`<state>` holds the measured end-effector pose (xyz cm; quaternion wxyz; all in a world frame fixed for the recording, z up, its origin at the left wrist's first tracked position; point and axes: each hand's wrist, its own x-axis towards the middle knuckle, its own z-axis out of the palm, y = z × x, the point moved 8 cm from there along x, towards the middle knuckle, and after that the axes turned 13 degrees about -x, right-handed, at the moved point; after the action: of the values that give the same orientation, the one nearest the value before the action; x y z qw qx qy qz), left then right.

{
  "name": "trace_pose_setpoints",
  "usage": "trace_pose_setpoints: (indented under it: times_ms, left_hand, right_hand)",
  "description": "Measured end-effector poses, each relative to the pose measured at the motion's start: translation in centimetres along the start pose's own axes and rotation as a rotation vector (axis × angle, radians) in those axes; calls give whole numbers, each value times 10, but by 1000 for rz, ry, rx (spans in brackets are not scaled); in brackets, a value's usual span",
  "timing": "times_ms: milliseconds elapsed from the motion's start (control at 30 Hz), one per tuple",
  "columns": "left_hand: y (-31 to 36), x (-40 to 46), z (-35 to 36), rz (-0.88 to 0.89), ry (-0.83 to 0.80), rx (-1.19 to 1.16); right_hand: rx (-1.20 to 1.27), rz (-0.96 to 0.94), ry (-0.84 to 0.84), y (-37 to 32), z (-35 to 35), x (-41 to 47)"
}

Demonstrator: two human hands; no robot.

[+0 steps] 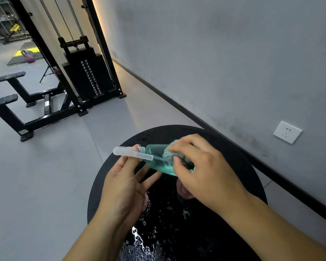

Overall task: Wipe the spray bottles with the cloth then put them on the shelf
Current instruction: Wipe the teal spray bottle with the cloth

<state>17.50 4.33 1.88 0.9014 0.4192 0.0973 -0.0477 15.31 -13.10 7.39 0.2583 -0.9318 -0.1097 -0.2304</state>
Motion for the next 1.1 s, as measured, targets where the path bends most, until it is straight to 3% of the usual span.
trace_pose_setpoints:
  times_ms: [100,267,633,933,1100]
  left_hand:
    - [1,0,0,4,1,5]
    - [-1,-4,6,-15,-23,50]
    - [2,-6,13,-4,-65,91]
    - [1,-7,11,-6,-50,94]
    - [6,-9,12,35,-55,99]
  right_hand:
    - [-15,52,15,8,-3,1]
    - [-5,-117,-43,-11,5,-2]
    - [-7,-136,-58,-12,3,-1]
    - [18,-143,-54,-14,1,-1]
    - [24,-56,-1,-6,-8,1]
